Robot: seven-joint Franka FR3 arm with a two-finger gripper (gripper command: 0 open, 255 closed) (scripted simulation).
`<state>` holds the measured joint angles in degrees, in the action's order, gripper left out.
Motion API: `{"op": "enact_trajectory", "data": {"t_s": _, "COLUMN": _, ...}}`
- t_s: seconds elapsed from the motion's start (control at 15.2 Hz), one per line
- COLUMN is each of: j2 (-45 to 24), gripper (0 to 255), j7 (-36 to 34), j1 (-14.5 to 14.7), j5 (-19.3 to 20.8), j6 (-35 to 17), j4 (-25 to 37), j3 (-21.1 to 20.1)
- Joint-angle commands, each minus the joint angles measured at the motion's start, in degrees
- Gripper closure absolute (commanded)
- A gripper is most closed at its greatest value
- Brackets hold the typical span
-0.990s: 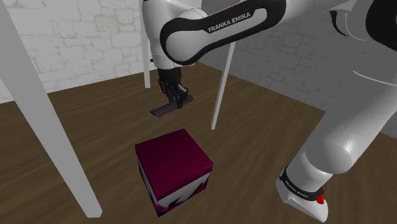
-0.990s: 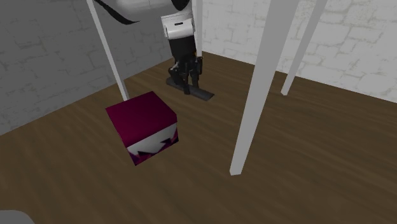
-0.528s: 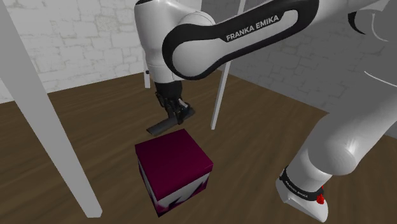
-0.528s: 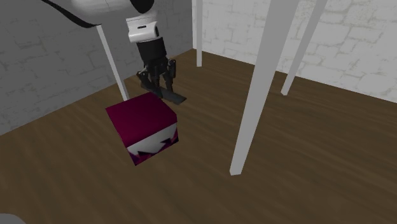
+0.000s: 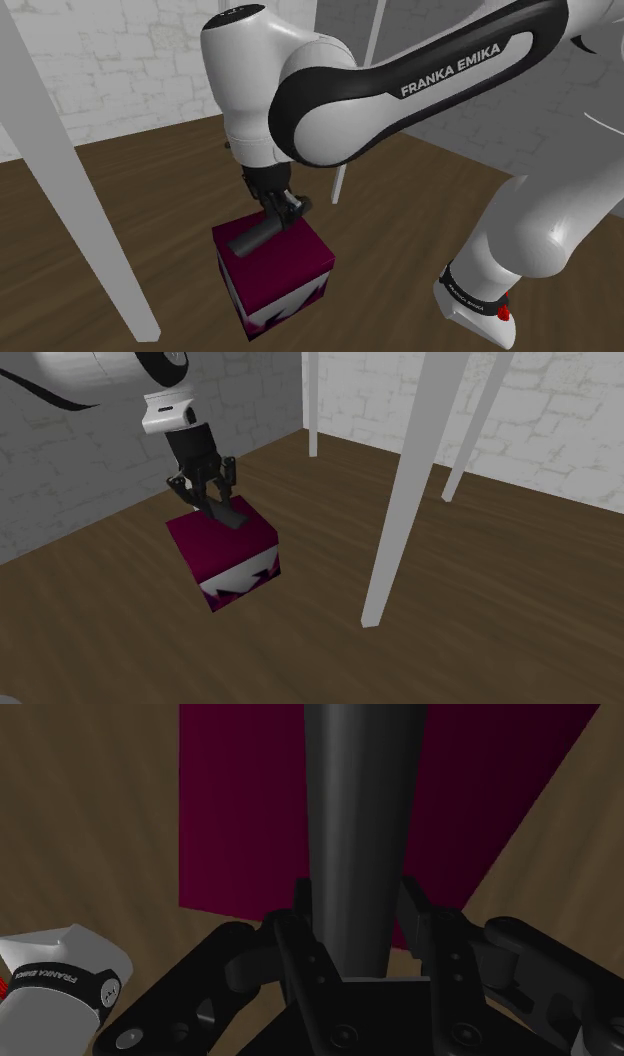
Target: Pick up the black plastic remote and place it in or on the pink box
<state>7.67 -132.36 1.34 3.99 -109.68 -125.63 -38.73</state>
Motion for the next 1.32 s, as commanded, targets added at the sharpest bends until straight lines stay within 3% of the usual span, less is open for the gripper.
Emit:
{"op": "enact_trajectory", "data": {"t_s": 0.0, "j2": -0.8, "gripper": 255, "j7": -0.8, "j1": 0.1, "j5": 0.4, "j6": -1.4, "j4": -0.8, "j3": -0.3}}
{"op": "enact_trajectory", "data": {"t_s": 0.46, "j2": -3.9, "gripper": 255, "j7": -3.1, "j1": 0.0, "j5": 2.6, "j6": -6.4, "j4": -3.6, "j3": -0.9}}
{"op": "enact_trajectory", "data": {"t_s": 0.99, "j2": -3.9, "gripper": 255, "j7": -3.1, "j1": 0.0, "j5": 2.6, "j6": -6.4, "j4": -3.6, "j3": -0.9}}
{"op": "enact_trajectory", "data": {"t_s": 1.06, "j2": -3.9, "gripper": 0, "j7": -3.1, "j1": 0.0, "j5": 2.6, "j6": -6.5, "j4": -3.7, "j3": -0.9}}
{"op": "enact_trajectory", "data": {"t_s": 1.25, "j2": -3.9, "gripper": 0, "j7": -3.1, "j1": 0.0, "j5": 2.5, "j6": -6.4, "j4": -3.7, "j3": -0.9}}
